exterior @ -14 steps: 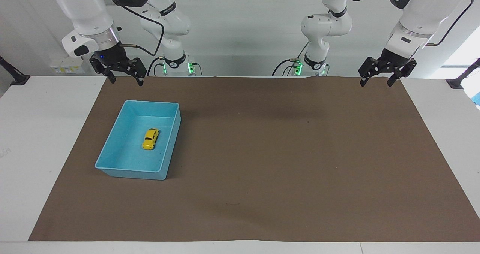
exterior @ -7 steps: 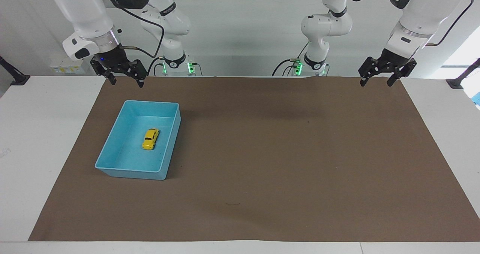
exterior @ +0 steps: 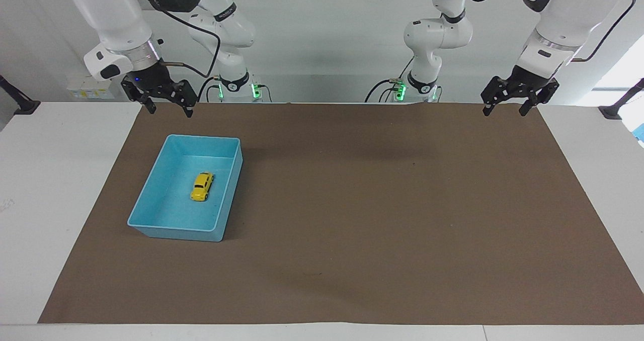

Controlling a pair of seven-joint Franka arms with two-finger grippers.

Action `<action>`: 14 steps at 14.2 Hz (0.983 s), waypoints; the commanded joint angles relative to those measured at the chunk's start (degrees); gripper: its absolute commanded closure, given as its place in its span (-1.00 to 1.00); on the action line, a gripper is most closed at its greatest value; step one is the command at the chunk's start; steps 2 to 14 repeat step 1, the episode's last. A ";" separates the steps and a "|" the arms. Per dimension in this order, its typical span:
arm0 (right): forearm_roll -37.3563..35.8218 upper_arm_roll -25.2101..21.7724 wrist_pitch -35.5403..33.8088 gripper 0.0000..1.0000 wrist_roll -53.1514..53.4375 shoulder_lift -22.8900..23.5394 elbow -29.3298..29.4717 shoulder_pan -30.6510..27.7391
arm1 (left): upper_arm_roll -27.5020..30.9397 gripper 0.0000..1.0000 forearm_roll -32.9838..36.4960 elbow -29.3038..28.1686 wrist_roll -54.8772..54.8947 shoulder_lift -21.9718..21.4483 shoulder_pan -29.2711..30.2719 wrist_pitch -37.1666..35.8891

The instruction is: Wind up and store yellow beetle car

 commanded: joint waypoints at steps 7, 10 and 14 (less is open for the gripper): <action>1.21 0.33 -0.64 -1.00 -1.52 0.56 1.11 -0.42 | 0.02 -1.00 -0.36 -0.30 -0.30 -0.77 0.27 -0.81; 1.21 0.33 -0.64 -1.00 -1.52 0.56 1.11 -0.42 | 0.02 -1.00 -0.36 -0.30 -0.30 -0.77 0.27 -0.81; 1.21 0.33 -0.64 -1.00 -1.52 0.56 1.11 -0.42 | 0.02 -1.00 -0.36 -0.30 -0.30 -0.77 0.27 -0.81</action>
